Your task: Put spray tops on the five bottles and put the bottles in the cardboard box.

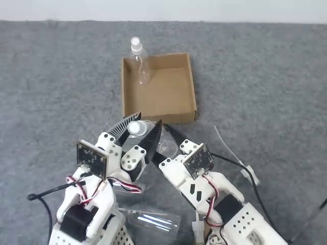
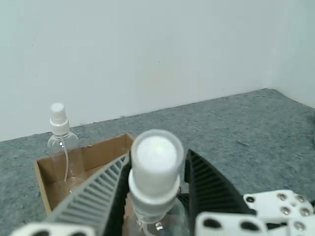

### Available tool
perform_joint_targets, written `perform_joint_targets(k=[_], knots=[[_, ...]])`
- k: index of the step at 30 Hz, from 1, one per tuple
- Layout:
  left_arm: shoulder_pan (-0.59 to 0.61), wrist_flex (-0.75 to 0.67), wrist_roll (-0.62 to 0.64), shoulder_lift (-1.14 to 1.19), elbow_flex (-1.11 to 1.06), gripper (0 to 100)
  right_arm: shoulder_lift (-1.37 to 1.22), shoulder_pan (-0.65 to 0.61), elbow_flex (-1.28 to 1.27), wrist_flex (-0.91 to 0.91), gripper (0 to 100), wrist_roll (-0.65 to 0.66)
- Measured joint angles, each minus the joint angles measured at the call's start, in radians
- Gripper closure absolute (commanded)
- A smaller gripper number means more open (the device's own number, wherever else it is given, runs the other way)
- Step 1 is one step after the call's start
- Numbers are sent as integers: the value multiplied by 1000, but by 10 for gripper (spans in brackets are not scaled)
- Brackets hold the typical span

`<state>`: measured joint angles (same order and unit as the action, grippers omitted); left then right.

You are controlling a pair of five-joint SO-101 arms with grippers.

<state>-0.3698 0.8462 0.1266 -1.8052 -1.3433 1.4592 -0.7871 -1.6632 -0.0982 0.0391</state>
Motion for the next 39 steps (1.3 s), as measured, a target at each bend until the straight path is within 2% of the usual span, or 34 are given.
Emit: perform_joint_targets(k=[12, 18, 22, 28, 39], knots=[[3, 58, 0, 0, 52, 827, 0, 0, -3, 0, 991, 0], [94, 61, 35, 0, 71, 827, 0, 0, -5, 0, 991, 0], [112, 63, 48, 0, 71, 828, 0, 0, -5, 0, 991, 0], [114, 63, 51, 0, 72, 927, 0, -2, -5, 0, 991, 0], [112, 63, 55, 0, 72, 938, 0, -61, -5, -57, 991, 0]])
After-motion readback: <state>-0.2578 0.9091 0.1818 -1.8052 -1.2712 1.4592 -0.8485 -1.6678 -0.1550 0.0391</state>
